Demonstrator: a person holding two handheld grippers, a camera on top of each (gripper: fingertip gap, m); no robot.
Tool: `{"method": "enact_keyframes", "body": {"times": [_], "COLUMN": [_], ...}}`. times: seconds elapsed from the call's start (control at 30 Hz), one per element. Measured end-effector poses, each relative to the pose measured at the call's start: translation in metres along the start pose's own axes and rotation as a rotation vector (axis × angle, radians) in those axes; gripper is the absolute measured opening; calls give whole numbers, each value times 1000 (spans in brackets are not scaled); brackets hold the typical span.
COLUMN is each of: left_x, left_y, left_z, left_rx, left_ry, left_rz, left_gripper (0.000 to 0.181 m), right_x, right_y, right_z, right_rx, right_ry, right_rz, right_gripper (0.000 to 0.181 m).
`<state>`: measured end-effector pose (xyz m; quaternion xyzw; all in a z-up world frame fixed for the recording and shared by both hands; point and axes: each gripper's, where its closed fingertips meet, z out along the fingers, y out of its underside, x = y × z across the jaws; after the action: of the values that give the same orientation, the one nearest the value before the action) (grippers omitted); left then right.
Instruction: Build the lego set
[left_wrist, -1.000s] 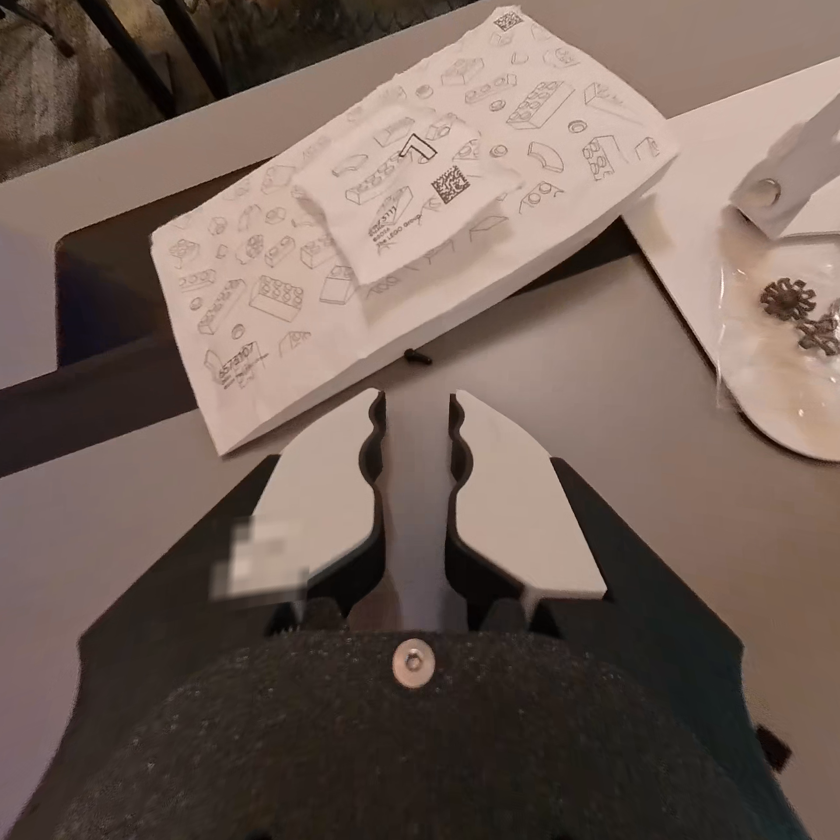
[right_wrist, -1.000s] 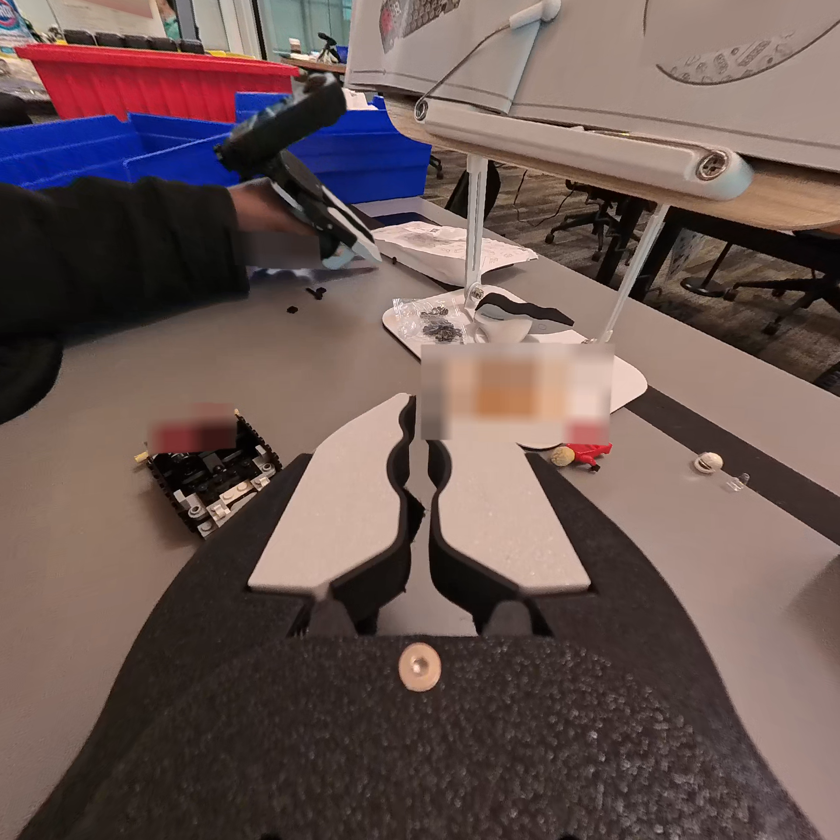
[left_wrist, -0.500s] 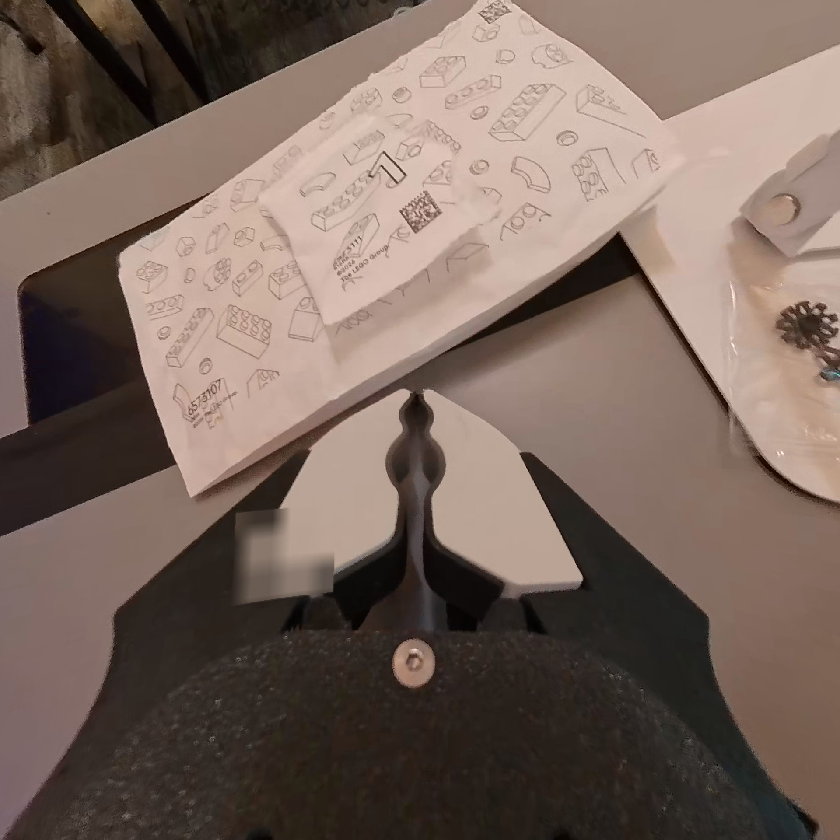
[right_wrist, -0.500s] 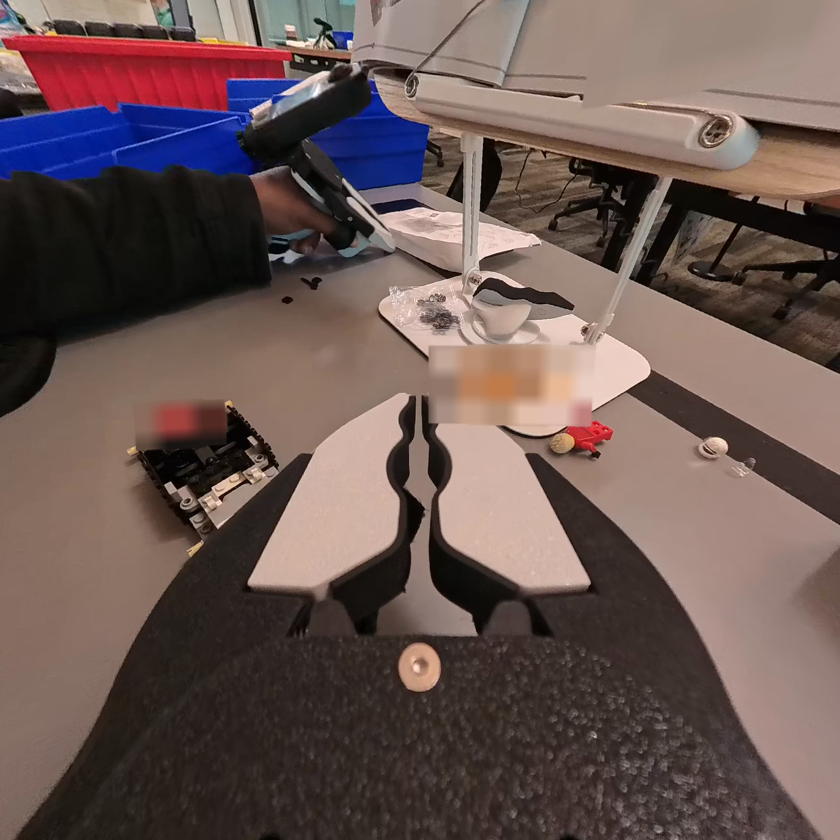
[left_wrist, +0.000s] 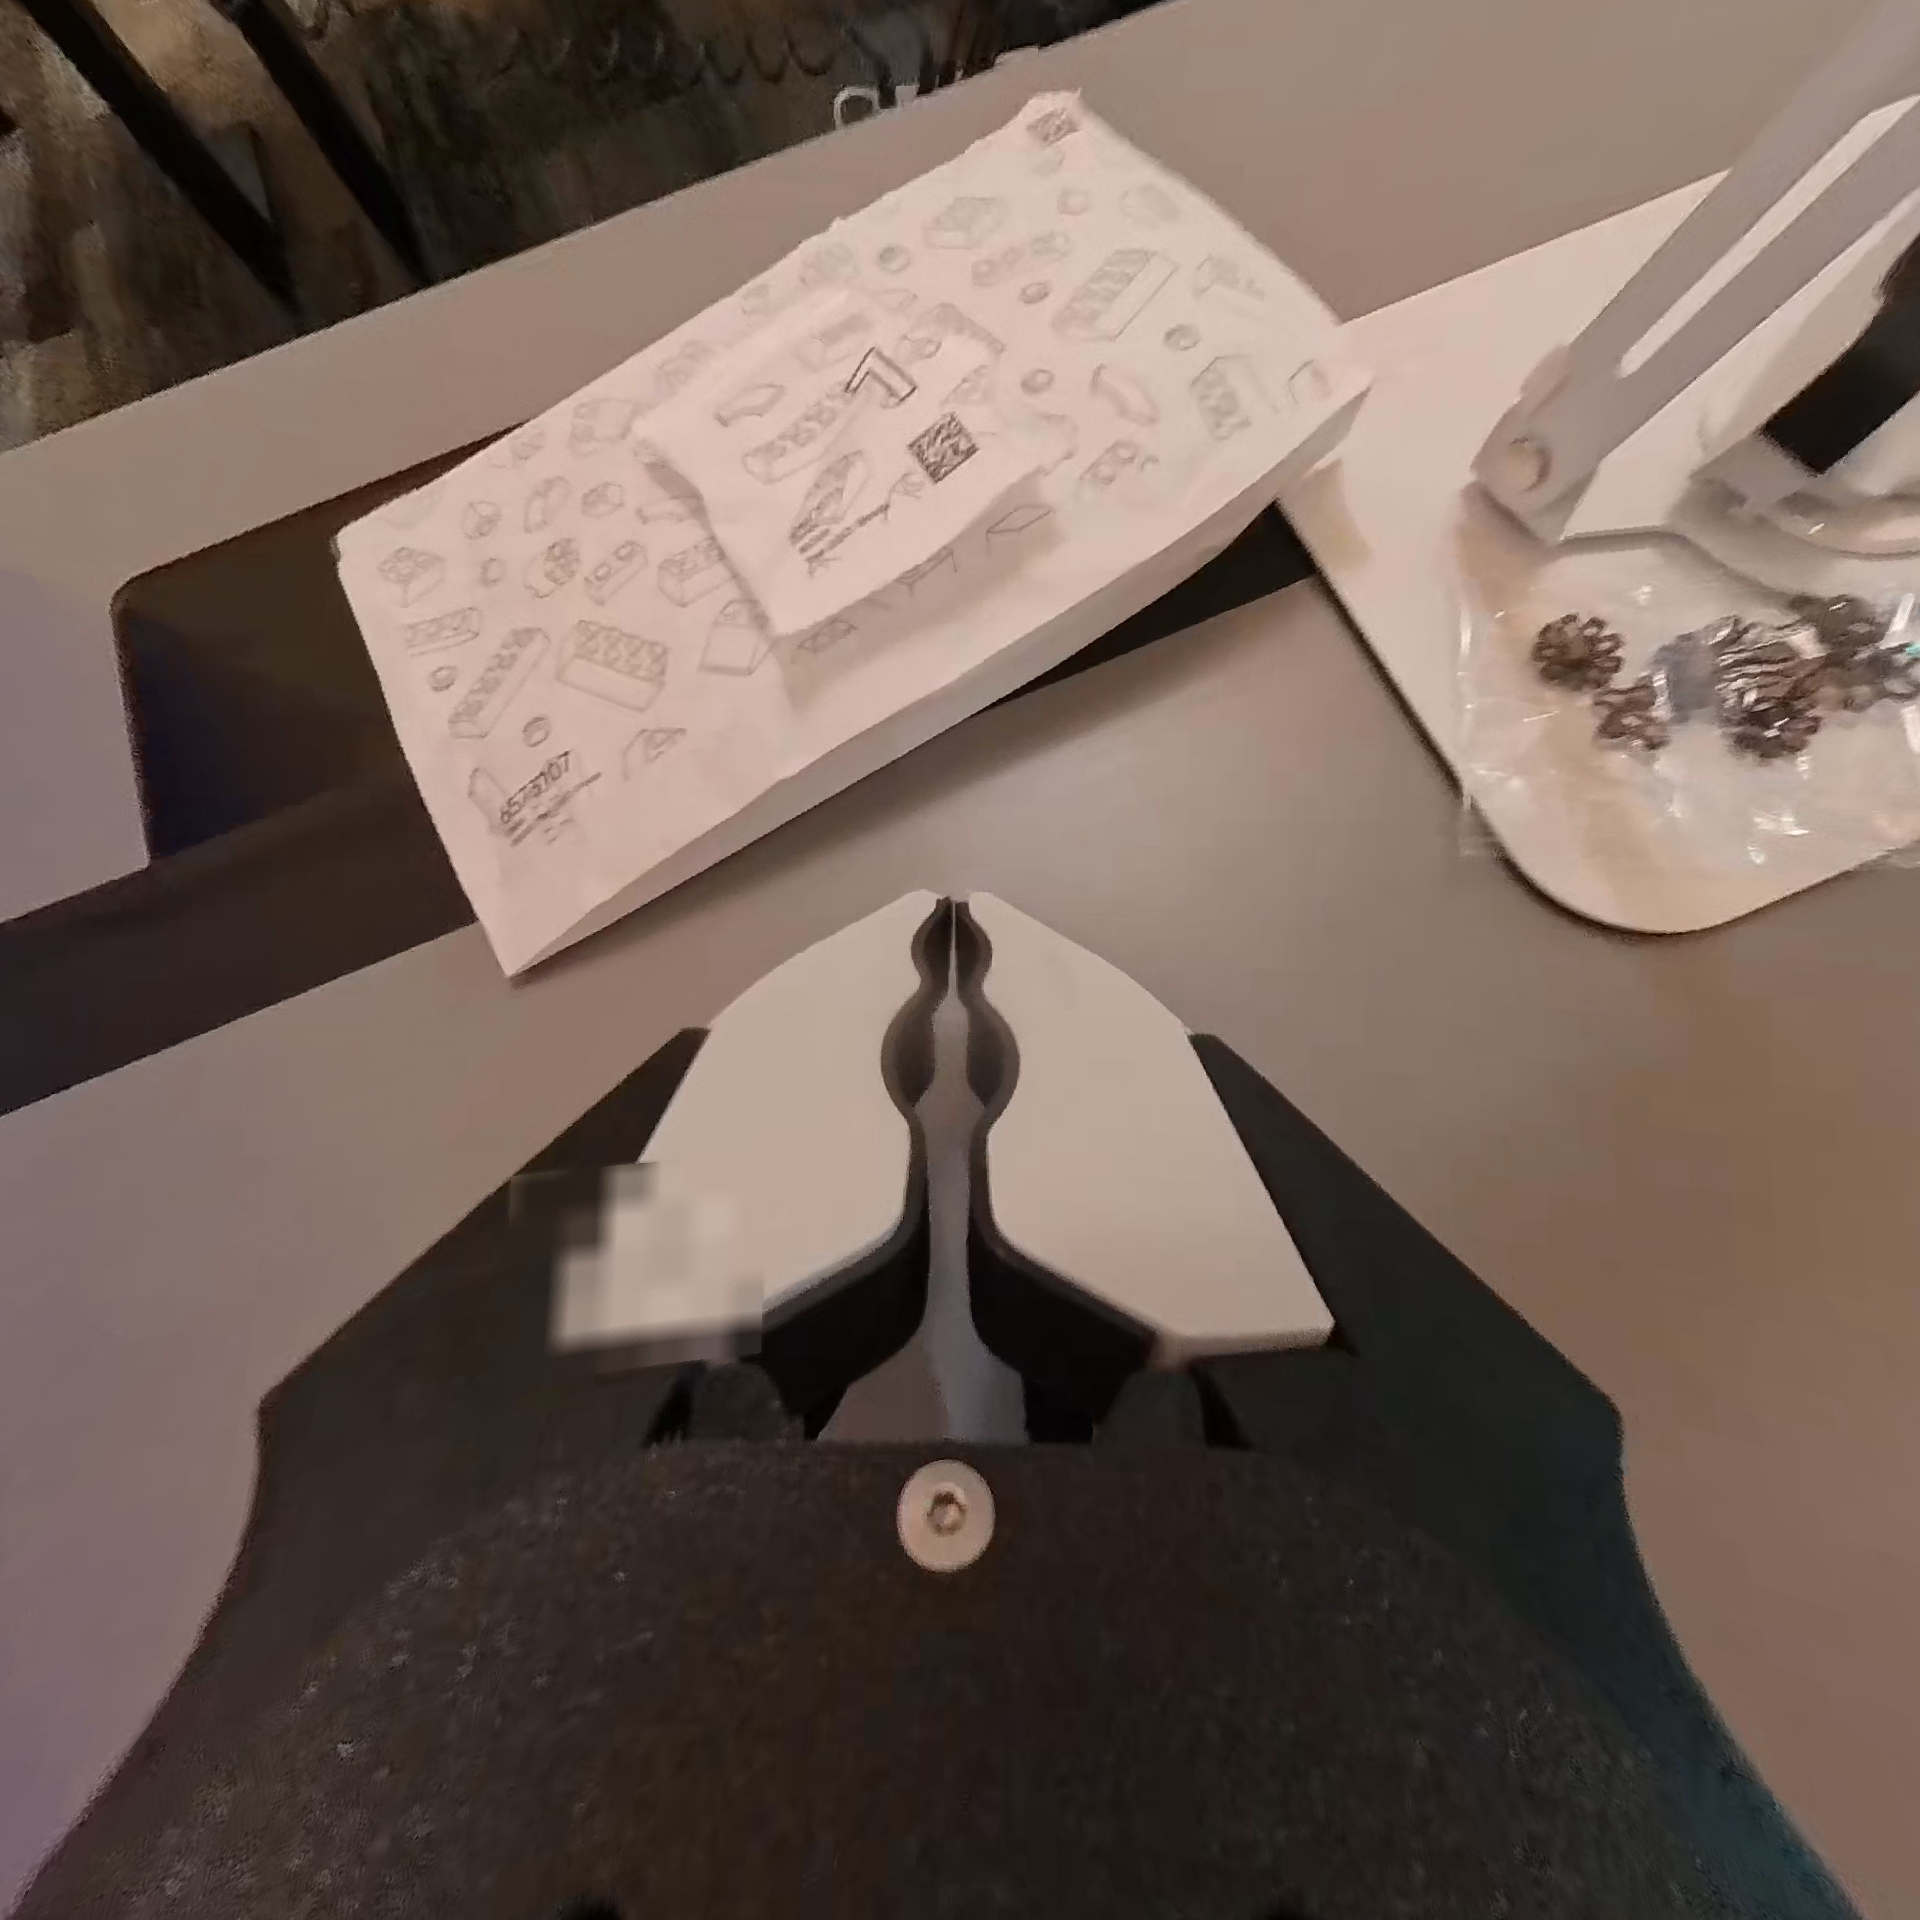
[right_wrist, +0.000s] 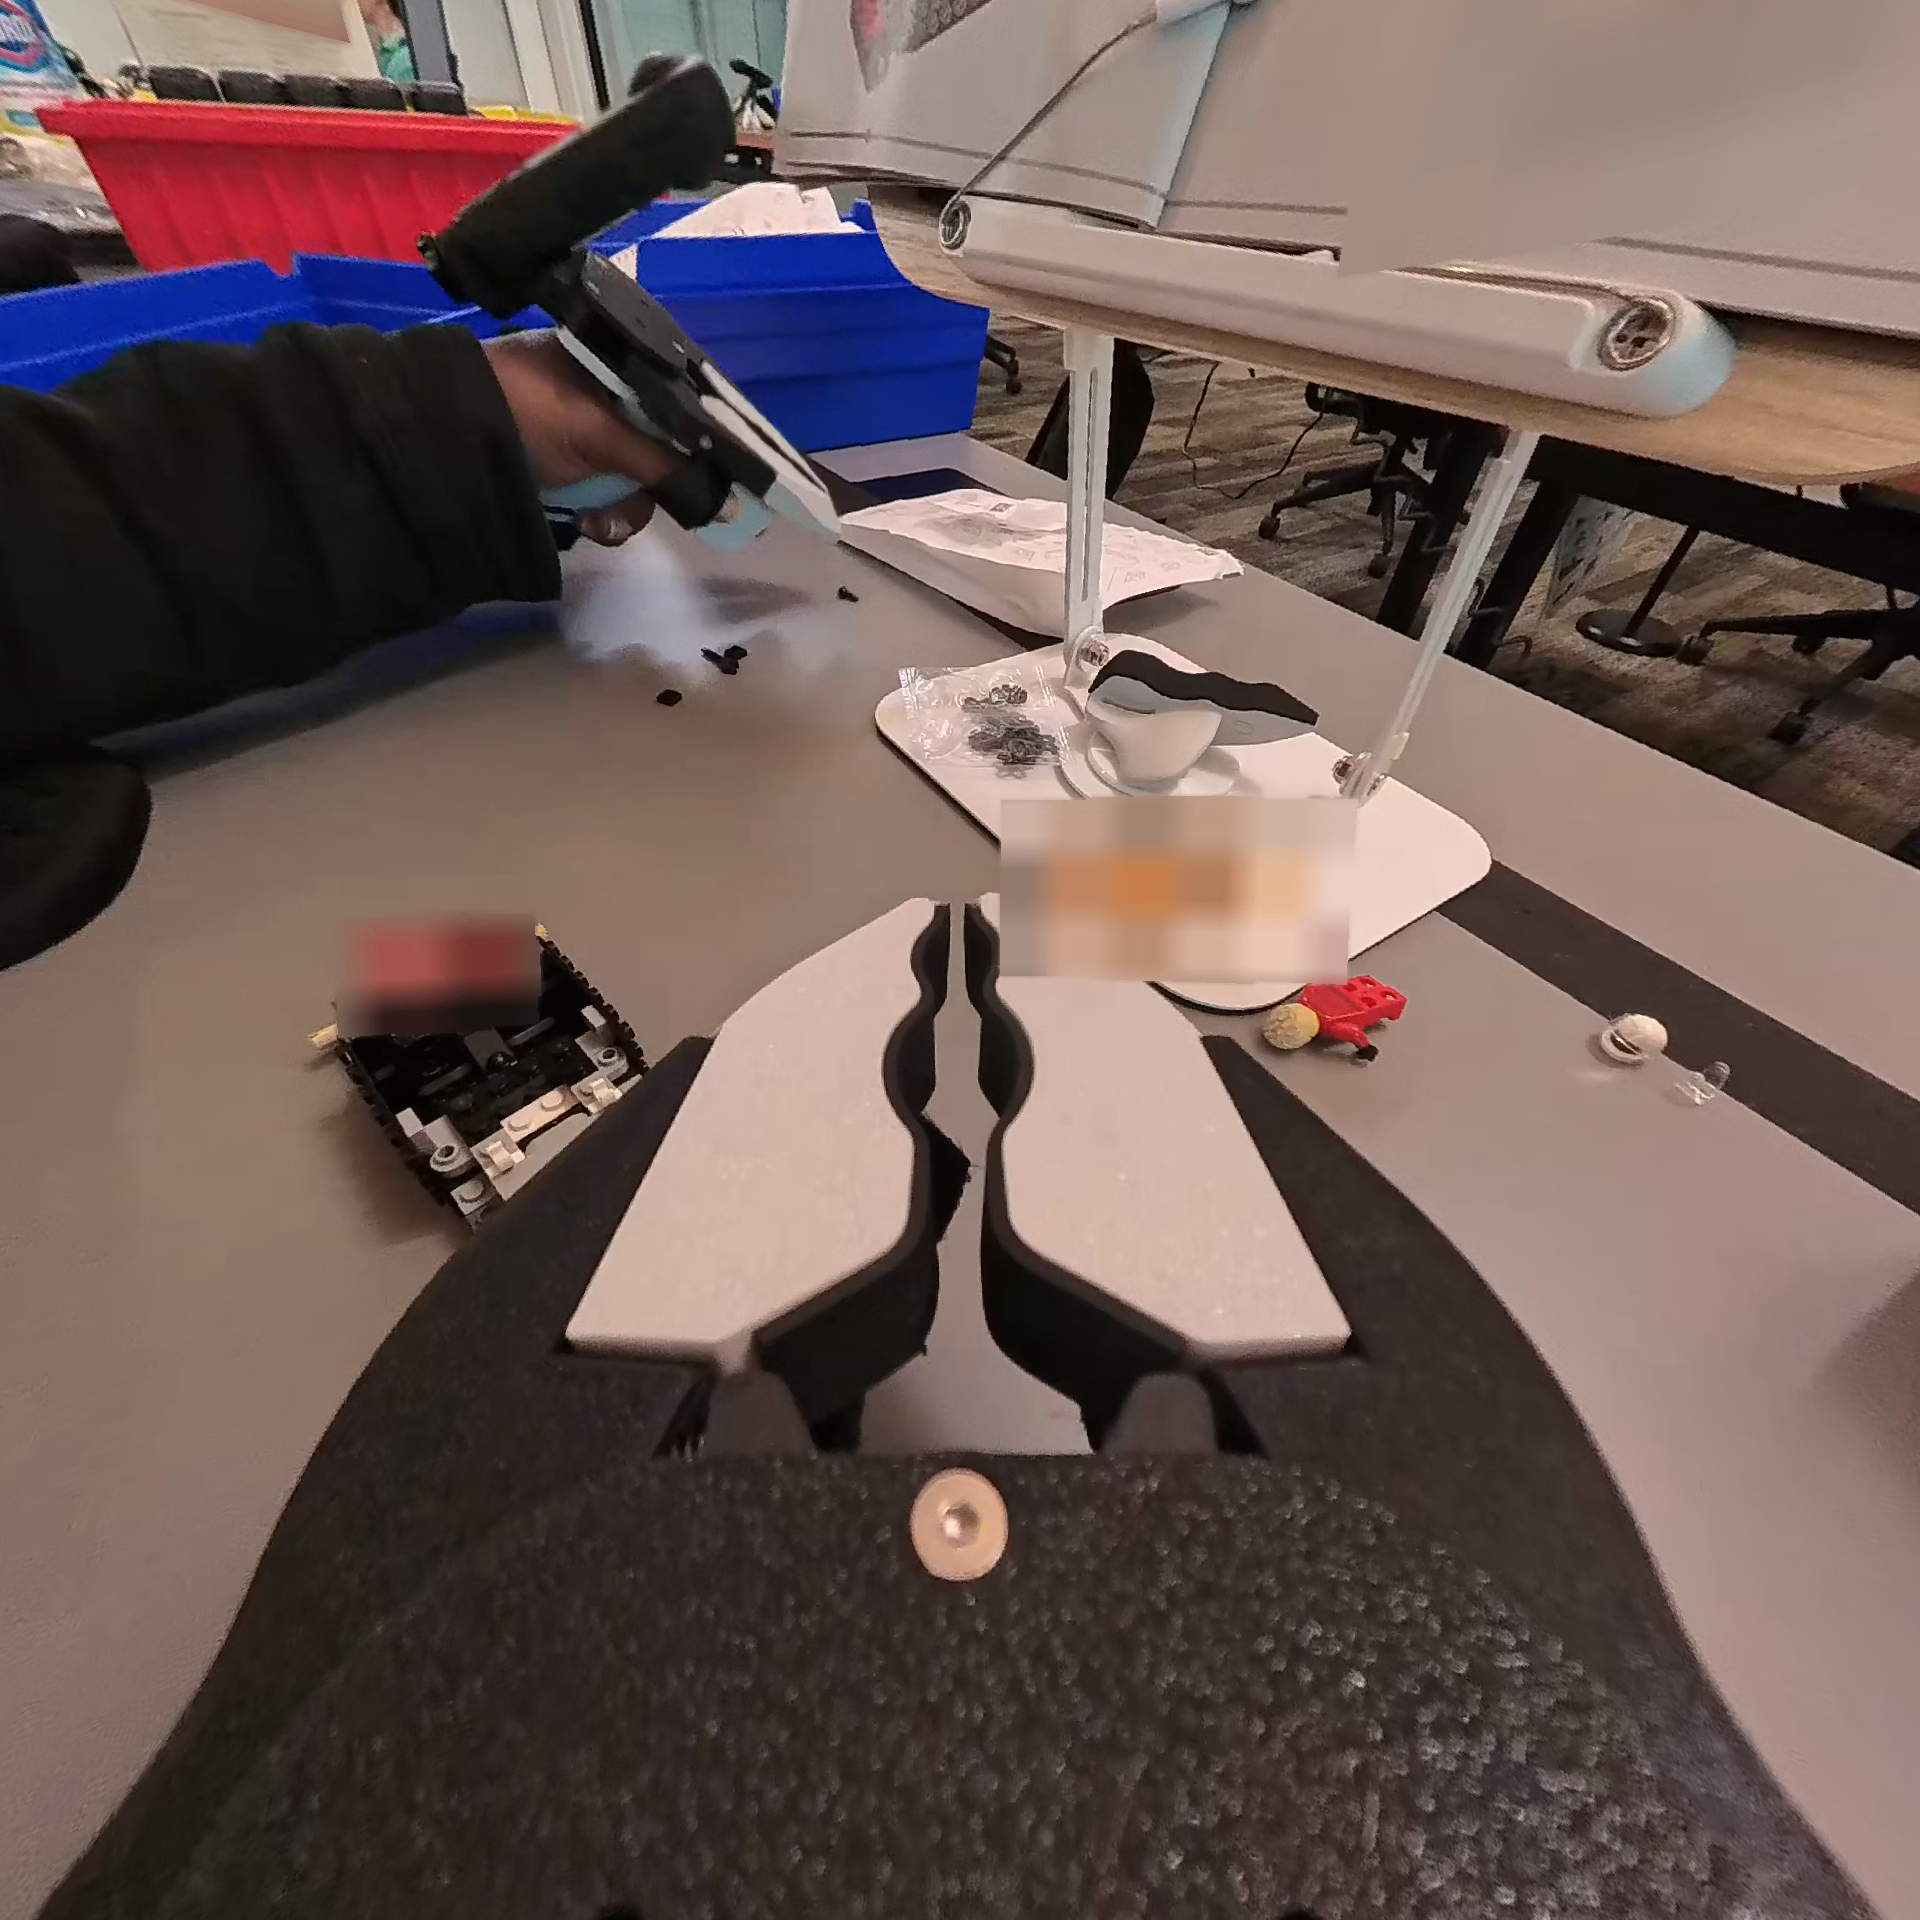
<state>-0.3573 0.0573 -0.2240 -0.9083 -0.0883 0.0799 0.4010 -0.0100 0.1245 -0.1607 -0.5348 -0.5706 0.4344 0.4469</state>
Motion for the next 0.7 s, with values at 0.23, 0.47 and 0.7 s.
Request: {"method": "enact_keyframes", "body": {"times": [0.23, 0.47, 0.7], "left_x": [8, 14, 85], "left_y": [19, 22, 12], "left_z": [19, 19, -17], "left_rx": [-86, -114, 29], "left_ry": [68, 96, 339], "left_rz": [45, 57, 161], "left_gripper": [21, 5, 4], "right_x": [1, -1, -7], "right_y": [1, 2, -5], "right_z": [0, 1, 0], "right_rx": [-4, -8, 8], "right_ry": [-2, -8, -15], "right_rz": [3, 3, -37], "right_gripper": [2, 2, 3]}}
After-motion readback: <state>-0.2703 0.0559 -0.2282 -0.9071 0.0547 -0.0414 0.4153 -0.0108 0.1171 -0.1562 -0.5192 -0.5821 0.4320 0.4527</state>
